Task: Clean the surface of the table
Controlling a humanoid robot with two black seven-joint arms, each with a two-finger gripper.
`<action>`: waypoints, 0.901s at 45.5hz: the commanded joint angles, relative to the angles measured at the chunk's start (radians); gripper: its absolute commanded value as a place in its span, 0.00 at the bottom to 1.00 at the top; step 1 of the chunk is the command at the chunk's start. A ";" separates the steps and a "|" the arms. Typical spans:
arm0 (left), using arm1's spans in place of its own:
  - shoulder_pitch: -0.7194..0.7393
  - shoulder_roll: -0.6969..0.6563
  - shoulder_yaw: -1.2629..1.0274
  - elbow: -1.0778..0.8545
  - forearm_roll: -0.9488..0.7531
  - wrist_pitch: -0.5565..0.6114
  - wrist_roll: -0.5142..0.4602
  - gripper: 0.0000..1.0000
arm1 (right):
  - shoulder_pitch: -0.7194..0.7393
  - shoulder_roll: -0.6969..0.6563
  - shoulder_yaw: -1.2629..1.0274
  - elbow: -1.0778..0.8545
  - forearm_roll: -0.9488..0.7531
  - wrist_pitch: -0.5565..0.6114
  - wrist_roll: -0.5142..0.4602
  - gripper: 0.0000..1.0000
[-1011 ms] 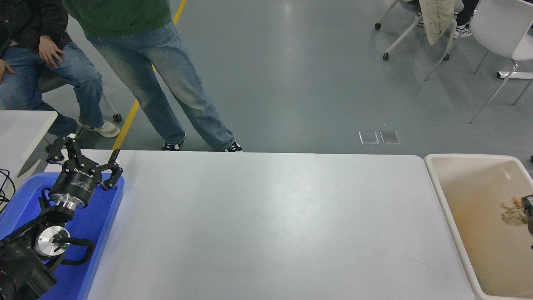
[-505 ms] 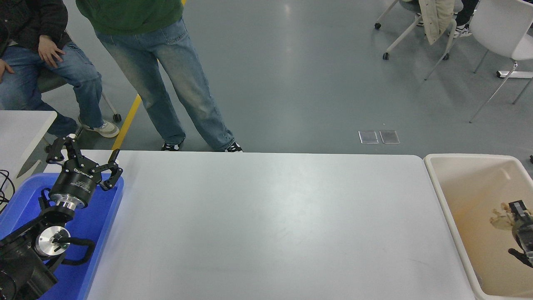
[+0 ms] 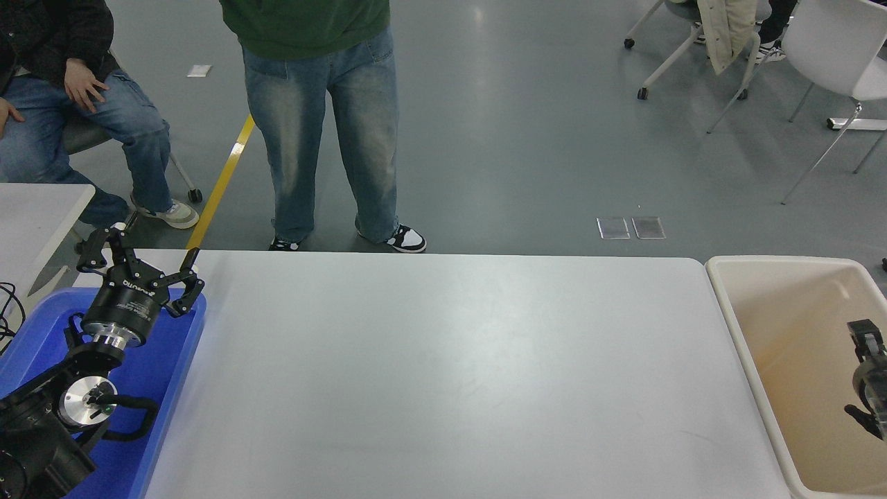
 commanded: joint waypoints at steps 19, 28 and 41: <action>0.000 0.000 0.000 0.001 0.000 0.000 0.000 1.00 | -0.080 -0.094 0.738 0.625 0.154 0.329 0.001 1.00; 0.000 0.000 0.000 0.000 0.000 0.000 0.000 1.00 | -0.041 -0.034 0.782 0.627 0.176 0.341 0.006 1.00; 0.000 0.000 0.000 0.000 0.000 0.000 0.000 1.00 | -0.057 0.049 0.838 0.633 0.145 0.348 0.179 1.00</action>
